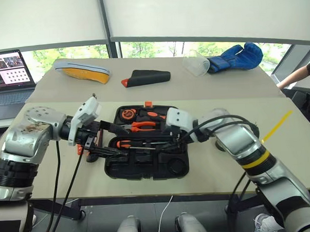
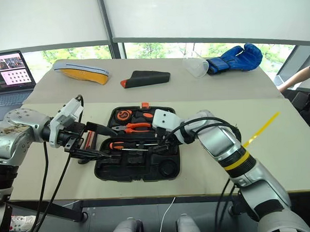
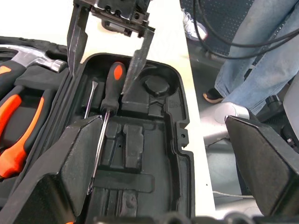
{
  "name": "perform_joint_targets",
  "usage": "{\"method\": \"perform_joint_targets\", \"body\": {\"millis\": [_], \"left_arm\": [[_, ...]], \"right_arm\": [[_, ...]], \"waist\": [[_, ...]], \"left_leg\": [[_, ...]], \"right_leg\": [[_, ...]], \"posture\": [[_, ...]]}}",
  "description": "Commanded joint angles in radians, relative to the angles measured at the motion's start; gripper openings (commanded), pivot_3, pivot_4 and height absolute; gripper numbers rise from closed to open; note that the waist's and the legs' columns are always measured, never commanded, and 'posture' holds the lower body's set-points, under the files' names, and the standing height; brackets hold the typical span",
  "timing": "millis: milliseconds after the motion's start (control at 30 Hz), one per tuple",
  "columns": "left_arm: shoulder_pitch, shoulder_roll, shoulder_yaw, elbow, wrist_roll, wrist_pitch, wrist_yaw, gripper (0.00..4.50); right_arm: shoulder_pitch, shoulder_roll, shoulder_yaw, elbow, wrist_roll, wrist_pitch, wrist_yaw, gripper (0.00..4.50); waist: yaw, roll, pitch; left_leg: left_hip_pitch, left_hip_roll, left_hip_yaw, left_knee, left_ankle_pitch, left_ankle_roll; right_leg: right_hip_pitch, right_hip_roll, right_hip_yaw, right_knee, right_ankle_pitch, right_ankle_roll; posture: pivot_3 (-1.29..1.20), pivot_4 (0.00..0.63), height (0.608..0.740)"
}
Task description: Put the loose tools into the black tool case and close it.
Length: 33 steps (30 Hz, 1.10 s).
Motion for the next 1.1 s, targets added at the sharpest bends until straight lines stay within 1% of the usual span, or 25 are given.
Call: {"method": "perform_joint_targets", "body": {"millis": [33,133,233,300,433,533,567,600,633,700,800,833,900,933,967,1067,1100], "left_arm": [[-0.014,0.003,0.009,0.003,0.009,-0.029,-0.009,4.5],[-0.013,0.001,0.014,0.009,0.019,-0.041,-0.001,4.5],[-0.019,-0.001,0.016,0.008,0.016,-0.036,0.001,4.5],[-0.025,-0.007,0.017,0.014,0.021,-0.039,0.009,4.5],[-0.032,-0.018,0.014,0.033,0.042,-0.061,0.025,4.5],[-0.032,-0.021,0.02,0.037,0.042,-0.051,0.025,4.5],[-0.031,-0.02,0.022,0.038,0.042,-0.049,0.026,4.5],[-0.029,-0.018,0.024,0.04,0.043,-0.05,0.028,4.5],[-0.026,-0.015,0.027,0.043,0.046,-0.051,0.032,4.5],[-0.008,-0.007,0.043,0.051,0.052,-0.053,0.052,4.5],[0.047,0.015,0.098,0.049,0.044,-0.032,0.105,4.5],[0.071,0.024,0.12,0.044,0.039,-0.022,0.121,4.5],[0.151,0.048,0.181,0.021,0.03,-0.007,0.161,4.5],[0.191,0.059,0.212,0.009,0.024,0.0,0.177,4.5],[0.254,0.071,0.264,-0.011,0.017,0.013,0.2,4.5],[0.436,0.092,0.422,-0.08,-0.009,0.062,0.258,4.5],[0.48,0.094,0.461,-0.096,-0.015,0.074,0.273,4.5]], "right_arm": [[-0.015,0.017,-0.019,0.008,-0.001,-0.006,-0.02,1.89],[-0.011,0.024,-0.009,0.019,-0.003,-0.013,-0.021,0.87],[0.0,0.018,0.022,0.01,-0.002,-0.028,0.007,0.06],[0.02,0.013,0.071,0.012,-0.033,-0.063,0.014,0.06],[0.04,0.006,0.178,0.074,-0.144,-0.166,-0.003,0.06],[0.06,-0.033,0.27,0.129,-0.259,-0.295,0.01,0.06],[0.062,-0.037,0.281,0.153,-0.291,-0.334,-0.001,0.06],[0.061,-0.027,0.272,0.174,-0.304,-0.354,-0.019,0.06],[0.06,0.0,0.233,0.18,-0.282,-0.338,-0.036,0.06],[0.059,0.066,0.119,0.156,-0.191,-0.297,-0.054,0.06],[0.061,0.147,-0.084,0.039,0.003,-0.159,-0.041,0.06],[0.06,0.158,-0.135,-0.005,0.06,-0.103,-0.029,0.06],[0.059,0.141,-0.196,-0.098,0.142,-0.051,0.002,0.06],[0.056,0.129,-0.214,-0.135,0.169,-0.027,0.009,0.6],[0.049,0.114,-0.24,-0.17,0.193,-0.014,0.01,0.77],[0.028,0.073,-0.306,-0.218,0.26,0.051,-0.001,1.77],[0.027,0.061,-0.319,-0.223,0.276,0.064,-0.003,2.17]], "waist": [[0.003,0.0,0.0],[0.003,0.0,0.0],[0.002,0.0,0.0],[0.002,0.0,0.0],[0.001,0.0,0.0],[0.001,-0.001,-0.001],[0.0,-0.001,-0.001],[0.002,-0.002,-0.002],[0.005,-0.002,-0.002],[0.005,-0.005,-0.004],[-0.003,-0.006,-0.004],[-0.009,-0.006,-0.004],[-0.019,-0.006,-0.003],[-0.021,-0.006,-0.003],[-0.023,-0.006,-0.003],[-0.025,-0.006,-0.003],[-0.024,-0.006,-0.003]], "left_leg": [[0.0,0.0,0.0,0.0,0.0,0.0],[0.0,0.0,0.0,0.0,0.0,0.0],[0.0,0.0,0.0,0.0,0.0,0.0],[0.0,0.0,0.0,0.0,0.0,0.0],[0.001,0.0,0.0,0.0,0.0,0.0],[0.002,0.0,0.0,0.0,0.0,0.0],[0.003,0.0,0.0,0.0,0.0,0.0],[0.005,0.0,0.0,0.0,0.0,0.0],[0.006,0.0,0.0,0.0,0.0,0.0],[0.008,0.0,0.0,0.0,0.0,0.0],[0.009,0.001,0.0,0.0,0.0,0.0],[0.009,0.002,0.001,0.0,0.0,0.0],[0.007,0.003,0.001,-0.002,0.0,-0.001],[0.006,0.004,0.0,-0.002,0.0,0.0],[0.006,0.004,-0.001,-0.003,0.0,0.0],[0.006,0.004,-0.001,-0.006,0.0,0.0],[0.006,0.004,-0.001,-0.006,0.0,-0.001]], "right_leg": [[0.0,0.0,0.0,0.0,0.0,0.0],[0.0,0.0,0.0,0.0,0.0,0.0],[0.0,0.0,0.0,0.0,0.0,0.0],[0.0,0.0,0.0,0.0,0.0,0.0],[0.0,0.0,0.0,0.0,0.0,0.0],[0.001,0.0,0.0,0.0,0.0,0.0],[0.003,0.0,0.0,0.0,-0.001,0.0],[0.004,0.0,0.0,0.0,-0.001,0.001],[0.005,0.0,0.0,0.0,-0.003,0.003],[0.007,0.0,-0.001,0.0,-0.004,0.005],[0.009,0.0,0.0,0.0,-0.003,0.004],[0.008,0.0,0.0,0.0,-0.003,0.003],[0.003,0.002,0.0,0.002,0.001,-0.004],[0.002,0.002,0.0,0.003,0.001,-0.004],[0.002,0.003,0.0,0.004,0.0,-0.004],[0.001,0.002,-0.001,0.002,0.0,-0.005],[0.001,0.002,-0.001,0.002,0.0,-0.005]], "posture": [[0.0,0.15,0.734],[0.0,0.15,0.734],[0.0,0.15,0.734],[0.0,0.15,0.734],[0.0,0.15,0.734],[0.0,0.15,0.734],[0.0,0.15,0.734],[0.0,0.15,0.734],[0.0,0.15,0.734],[0.0,0.15,0.734],[0.0,0.15,0.734],[0.0,0.15,0.734],[0.0,0.15,0.734],[0.0,0.15,0.734],[0.0,0.15,0.734],[0.0,0.15,0.734],[0.0,0.15,0.734]]}}
